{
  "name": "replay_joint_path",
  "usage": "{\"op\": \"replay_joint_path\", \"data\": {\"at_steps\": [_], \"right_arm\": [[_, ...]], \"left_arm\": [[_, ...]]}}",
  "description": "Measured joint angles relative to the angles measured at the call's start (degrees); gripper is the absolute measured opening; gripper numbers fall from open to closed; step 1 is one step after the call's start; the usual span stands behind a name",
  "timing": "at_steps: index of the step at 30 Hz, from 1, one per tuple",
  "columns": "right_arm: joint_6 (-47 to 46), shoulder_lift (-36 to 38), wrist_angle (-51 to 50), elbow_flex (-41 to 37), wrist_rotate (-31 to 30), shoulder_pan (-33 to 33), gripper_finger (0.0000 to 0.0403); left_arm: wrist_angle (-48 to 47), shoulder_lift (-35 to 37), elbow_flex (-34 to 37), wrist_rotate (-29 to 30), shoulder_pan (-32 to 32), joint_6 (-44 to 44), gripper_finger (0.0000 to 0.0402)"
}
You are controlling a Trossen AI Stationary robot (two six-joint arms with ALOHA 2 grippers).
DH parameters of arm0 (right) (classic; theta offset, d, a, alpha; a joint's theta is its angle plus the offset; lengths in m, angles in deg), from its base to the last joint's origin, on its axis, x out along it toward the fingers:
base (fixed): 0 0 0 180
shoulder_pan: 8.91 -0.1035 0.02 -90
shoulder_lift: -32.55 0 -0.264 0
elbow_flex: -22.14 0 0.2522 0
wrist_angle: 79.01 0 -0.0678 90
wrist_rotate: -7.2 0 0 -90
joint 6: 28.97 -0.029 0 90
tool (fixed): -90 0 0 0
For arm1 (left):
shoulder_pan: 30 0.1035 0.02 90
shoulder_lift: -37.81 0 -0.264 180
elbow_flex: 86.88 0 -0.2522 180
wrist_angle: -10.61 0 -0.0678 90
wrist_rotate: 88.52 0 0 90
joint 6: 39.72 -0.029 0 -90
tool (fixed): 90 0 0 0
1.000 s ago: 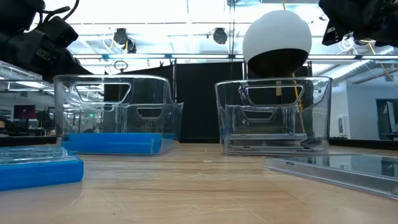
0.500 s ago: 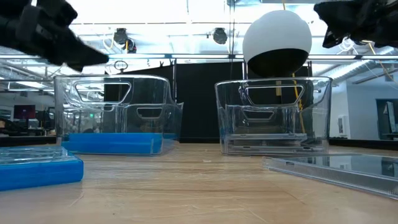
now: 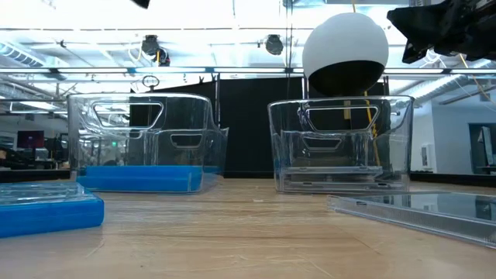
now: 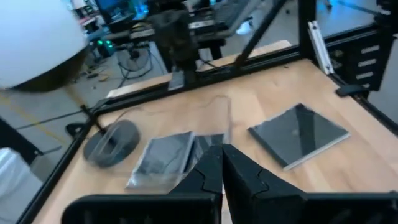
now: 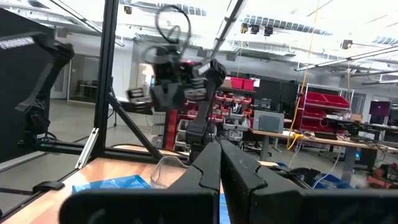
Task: Pick & place jewel cases by type
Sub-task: Put the black CD case into the right transparent bin
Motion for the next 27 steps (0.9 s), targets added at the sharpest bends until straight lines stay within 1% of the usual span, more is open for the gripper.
{"op": "replay_joint_path", "data": {"at_steps": [3, 8, 12, 16, 20, 22, 24, 26, 27], "right_arm": [[-0.6, 0.0, 0.0, 0.0, 0.1, 0.0, 0.0000], [-3.2, 0.0, -0.3, 0.0, 0.1, 0.0, 0.0000], [-3.4, 0.0, 0.7, 0.0, 0.1, 0.0, 0.0000], [-3.5, 0.0, 2.2, 0.1, 0.1, 0.0, 0.0000], [-5.2, 0.0, 1.9, 0.7, 0.1, 0.0, 0.0000], [-7.0, -0.2, 2.0, 1.2, 0.2, 0.0, 0.0000], [-8.9, -1.0, 1.0, 2.8, 1.6, -0.1, 0.0000], [-10.4, -2.8, -5.6, 5.7, 1.2, -1.3, 0.0000], [-10.9, -4.7, -8.3, 8.3, -0.4, -2.6, 0.0000]], "left_arm": [[0.1, -7.9, -6.1, -0.4, -1.4, -1.5, 0.0005], [-0.1, -21.0, -16.1, -3.9, -3.3, -2.8, 0.0022], [-0.1, -30.3, -23.8, -7.1, -4.4, -3.5, 0.0025], [-1.3, -38.7, -30.4, -7.8, -5.9, -9.6, 0.0026], [-3.4, -46.2, -35.0, -7.6, -7.0, -14.9, 0.0029], [-3.3, -49.2, -36.8, -7.5, -7.1, -15.3, 0.0038], [-3.2, -51.5, -38.1, -7.6, -7.1, -15.4, 0.0056], [-3.2, -53.1, -39.0, -7.7, -7.0, -16.4, 0.0079], [-3.6, -53.8, -39.4, -7.6, -7.0, -17.2, 0.0092]]}}
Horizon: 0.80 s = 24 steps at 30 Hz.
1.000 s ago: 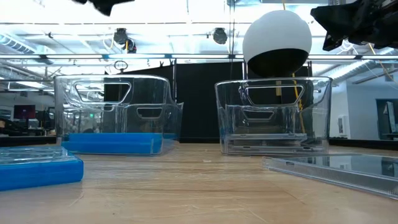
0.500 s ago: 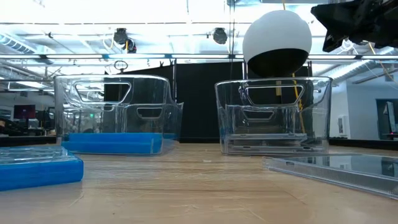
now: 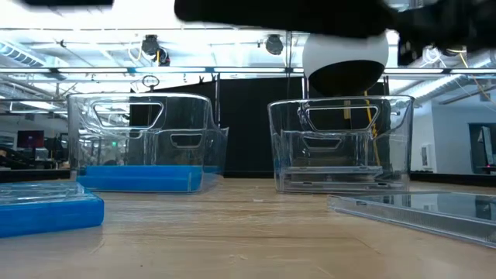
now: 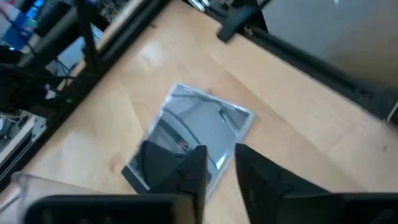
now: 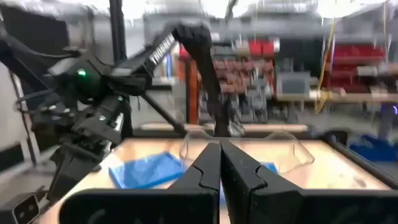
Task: Pick & place jewel cases by type
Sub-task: Put the black CD case into the right transparent bin
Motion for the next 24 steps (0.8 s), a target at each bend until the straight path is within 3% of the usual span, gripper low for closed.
{"op": "replay_joint_path", "data": {"at_steps": [4, 7, 13, 18, 24], "right_arm": [[-1.5, -10.9, -9.8, 11.1, -10.3, -7.1, 0.0000], [-1.7, -21.0, -17.7, 19.4, -13.9, -12.5, 0.0000], [-8.2, -38.6, -33.4, 36.6, -21.0, -22.4, 0.0000], [-23.2, -48.9, -50.1, 48.7, -20.7, -28.4, 0.0000], [-45.5, -56.7, -66.8, 56.5, -20.8, -32.3, 0.0000]], "left_arm": [[-1.5, -0.8, -0.4, 0.6, 0.0, -1.2, 0.0150], [-1.9, -0.8, -0.6, 1.3, 0.1, -0.8, 0.0186], [-1.8, -0.5, -0.6, 1.4, 0.2, -0.8, 0.0218], [-2.0, -0.5, -0.6, 1.3, 0.4, -2.7, 0.0219], [-1.8, -3.3, -0.5, -1.7, 0.4, -11.4, 0.0225]]}}
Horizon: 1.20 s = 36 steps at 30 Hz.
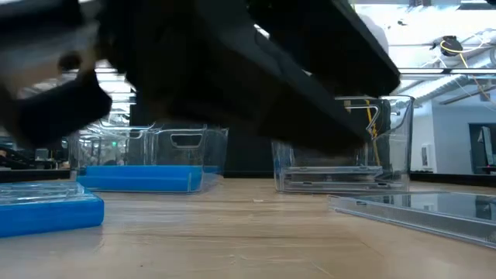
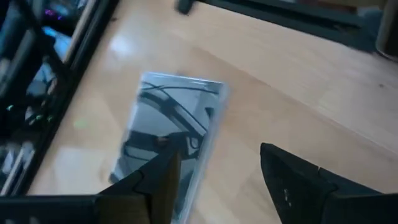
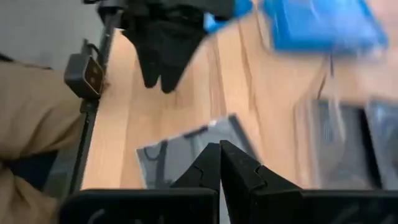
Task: Pick & place jewel cases by type
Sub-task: Put the black CD case into the right transparent bin
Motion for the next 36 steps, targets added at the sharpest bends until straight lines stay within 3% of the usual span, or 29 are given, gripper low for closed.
{"op": "replay_joint_path", "data": {"at_steps": [7, 15, 21, 26, 36], "right_arm": [[-25.7, -2.0, -11.1, -0.2, 0.4, -0.7, 0.0000], [-40.9, -1.9, -9.1, -7.5, 6.6, -0.8, 0.0000], [-45.6, -1.9, 0.5, -15.6, 12.3, -0.8, 0.0000], [-46.8, -1.9, 8.0, -21.1, 12.4, -0.7, 0.0000], [-43.2, -1.7, 25.0, -29.1, 13.1, -0.4, 0.0000]], "left_arm": [[2.5, -2.4, 0.0, 1.4, 1.5, -6.3, 0.0228], [1.6, -3.4, 0.0, -0.1, 4.2, -6.8, 0.0228], [0.9, -3.7, 0.0, 0.6, 4.6, -11.7, 0.0228], [0.8, -3.9, 0.0, 1.5, 4.7, -18.4, 0.0228], [-0.4, -3.9, 0.0, -3.4, 6.8, -17.7, 0.0228]]}}
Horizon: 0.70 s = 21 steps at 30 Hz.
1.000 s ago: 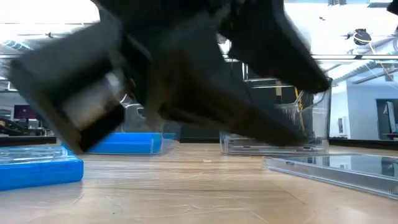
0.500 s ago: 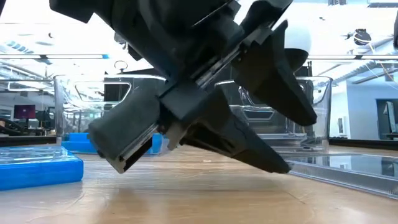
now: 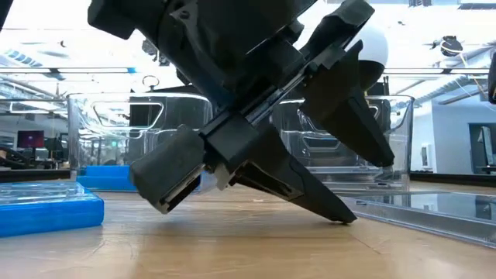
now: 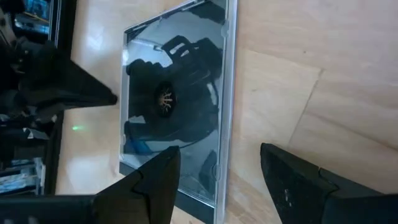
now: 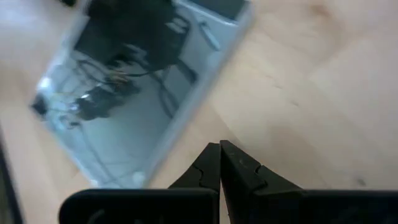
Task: Pick & place jewel cases by type
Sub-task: Put the black CD case into the right transparent bin
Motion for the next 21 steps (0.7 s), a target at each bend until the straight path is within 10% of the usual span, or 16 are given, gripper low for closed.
{"op": "replay_joint_path", "data": {"at_steps": [21], "right_arm": [[15.7, -0.3, 21.7, -6.4, -2.4, 4.1, 0.0000]], "left_arm": [[10.6, -4.1, -1.1, 7.1, 1.8, 2.3, 0.0227]]}}
